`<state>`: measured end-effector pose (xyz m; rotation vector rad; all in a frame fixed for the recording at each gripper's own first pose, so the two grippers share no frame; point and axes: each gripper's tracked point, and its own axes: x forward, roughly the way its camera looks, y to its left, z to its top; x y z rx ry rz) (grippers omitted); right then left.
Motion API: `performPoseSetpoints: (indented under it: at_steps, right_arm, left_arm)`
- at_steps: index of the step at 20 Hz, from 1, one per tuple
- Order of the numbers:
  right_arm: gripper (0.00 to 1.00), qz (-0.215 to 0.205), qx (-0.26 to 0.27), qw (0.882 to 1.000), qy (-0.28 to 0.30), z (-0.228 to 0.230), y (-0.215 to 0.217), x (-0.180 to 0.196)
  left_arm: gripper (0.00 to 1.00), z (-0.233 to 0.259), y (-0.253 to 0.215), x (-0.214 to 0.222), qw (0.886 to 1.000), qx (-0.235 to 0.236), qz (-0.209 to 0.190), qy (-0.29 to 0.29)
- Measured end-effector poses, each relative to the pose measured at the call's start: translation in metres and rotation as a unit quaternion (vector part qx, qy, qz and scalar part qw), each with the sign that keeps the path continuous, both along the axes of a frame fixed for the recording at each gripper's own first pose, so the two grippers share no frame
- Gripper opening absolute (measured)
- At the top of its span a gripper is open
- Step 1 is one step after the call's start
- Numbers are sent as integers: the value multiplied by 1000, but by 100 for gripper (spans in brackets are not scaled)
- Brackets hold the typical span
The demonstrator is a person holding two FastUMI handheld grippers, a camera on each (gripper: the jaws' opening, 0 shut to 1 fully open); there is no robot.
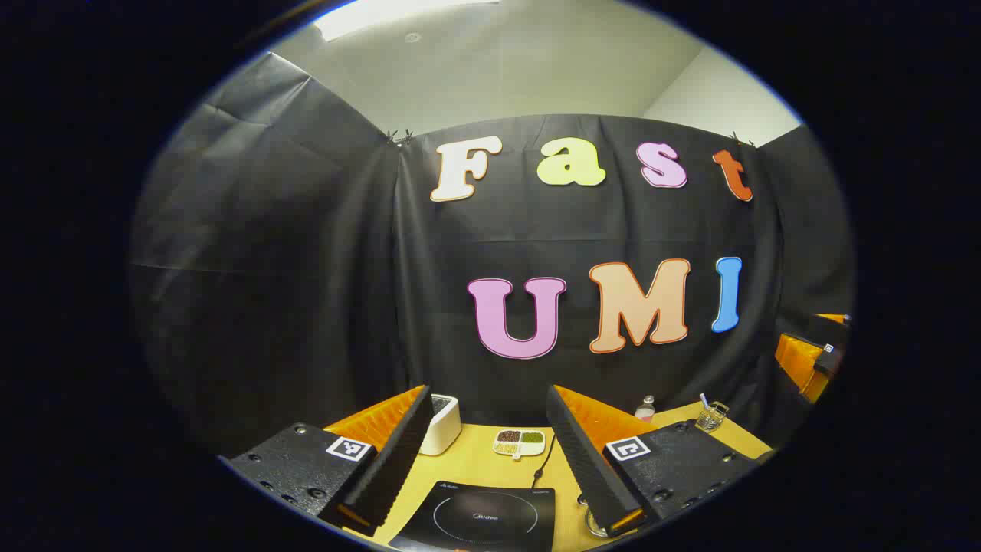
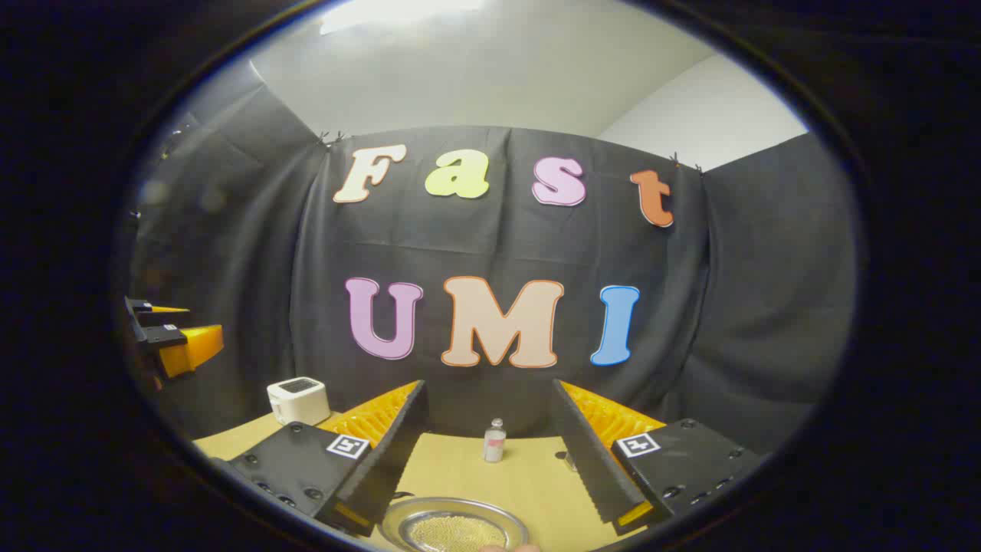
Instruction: First push the handle of the pot to place it horizontally, then grasp the pot with both hands and set it on the induction cooktop.
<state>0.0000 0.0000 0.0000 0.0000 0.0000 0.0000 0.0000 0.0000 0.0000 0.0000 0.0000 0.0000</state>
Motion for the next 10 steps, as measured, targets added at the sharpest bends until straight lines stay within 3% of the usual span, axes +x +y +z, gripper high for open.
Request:
performPoseSetpoints:
  at_steps: [10]
  right_arm:
    - [99,4,-6,1000,2,-4,-8,0]
  left_arm:
    - [93,10,-8,-10,1000,-6,8,-17]
